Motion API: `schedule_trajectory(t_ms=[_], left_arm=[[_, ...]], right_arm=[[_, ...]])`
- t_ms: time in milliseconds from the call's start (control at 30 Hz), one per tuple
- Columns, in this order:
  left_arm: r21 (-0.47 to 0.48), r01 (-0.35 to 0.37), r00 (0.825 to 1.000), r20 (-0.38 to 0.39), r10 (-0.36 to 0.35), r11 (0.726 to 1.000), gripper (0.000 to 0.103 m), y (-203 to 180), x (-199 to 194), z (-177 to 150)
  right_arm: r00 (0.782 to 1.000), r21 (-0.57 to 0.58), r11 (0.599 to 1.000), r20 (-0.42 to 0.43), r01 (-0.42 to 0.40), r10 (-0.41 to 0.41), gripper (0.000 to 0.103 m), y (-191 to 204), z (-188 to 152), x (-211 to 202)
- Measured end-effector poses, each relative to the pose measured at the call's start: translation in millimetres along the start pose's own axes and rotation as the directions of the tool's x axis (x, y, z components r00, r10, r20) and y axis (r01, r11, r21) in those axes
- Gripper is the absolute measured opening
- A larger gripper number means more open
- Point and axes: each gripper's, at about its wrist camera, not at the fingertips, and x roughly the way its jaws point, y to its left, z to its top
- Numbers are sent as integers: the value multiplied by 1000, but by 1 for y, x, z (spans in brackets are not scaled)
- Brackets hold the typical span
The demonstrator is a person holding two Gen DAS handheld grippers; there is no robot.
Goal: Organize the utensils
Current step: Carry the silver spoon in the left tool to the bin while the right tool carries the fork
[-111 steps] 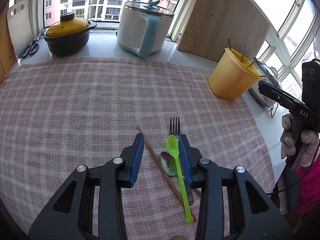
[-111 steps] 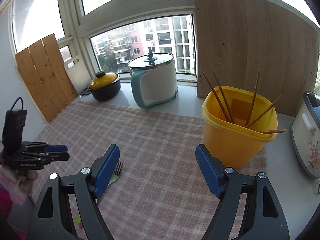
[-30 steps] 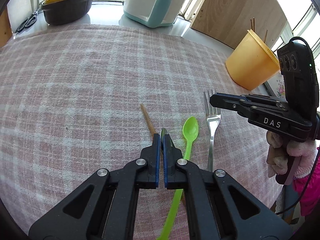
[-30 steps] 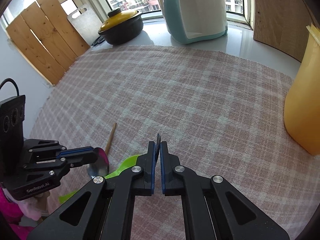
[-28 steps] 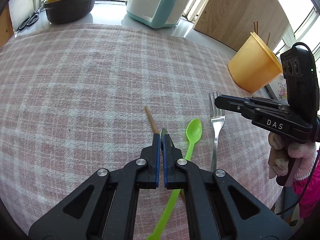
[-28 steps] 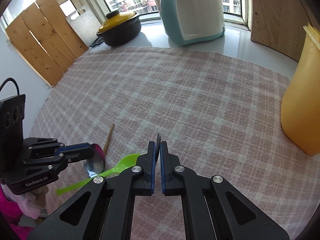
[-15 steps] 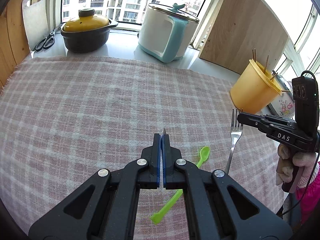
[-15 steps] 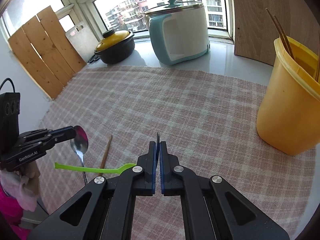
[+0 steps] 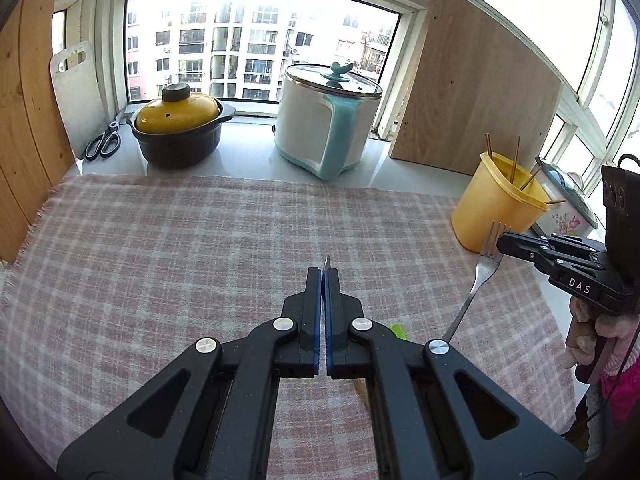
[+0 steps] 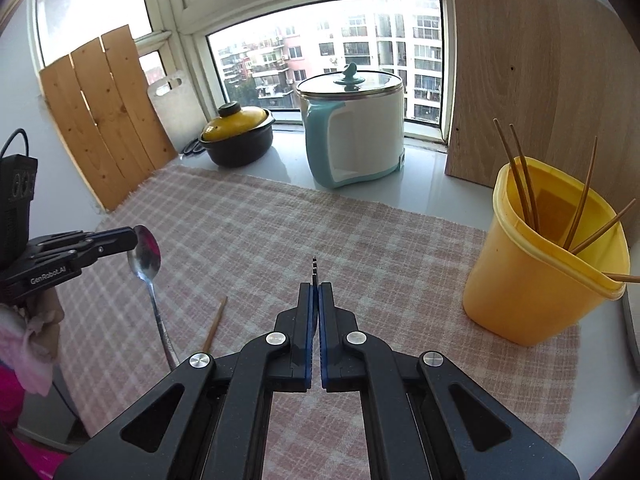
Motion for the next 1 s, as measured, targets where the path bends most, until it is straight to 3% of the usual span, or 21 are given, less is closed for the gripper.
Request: schedule_trajectory(t_ms=[400, 1000], left_arm=[[36, 40, 998, 55, -42, 999, 0, -21, -13, 24], [126, 158, 974, 144, -175, 979, 0, -92, -4, 89]], right_arm=[[993, -23, 996, 92, 82, -80, 1, -9, 9, -35], [953, 95, 976, 212, 198, -214, 1, -68, 23, -113]])
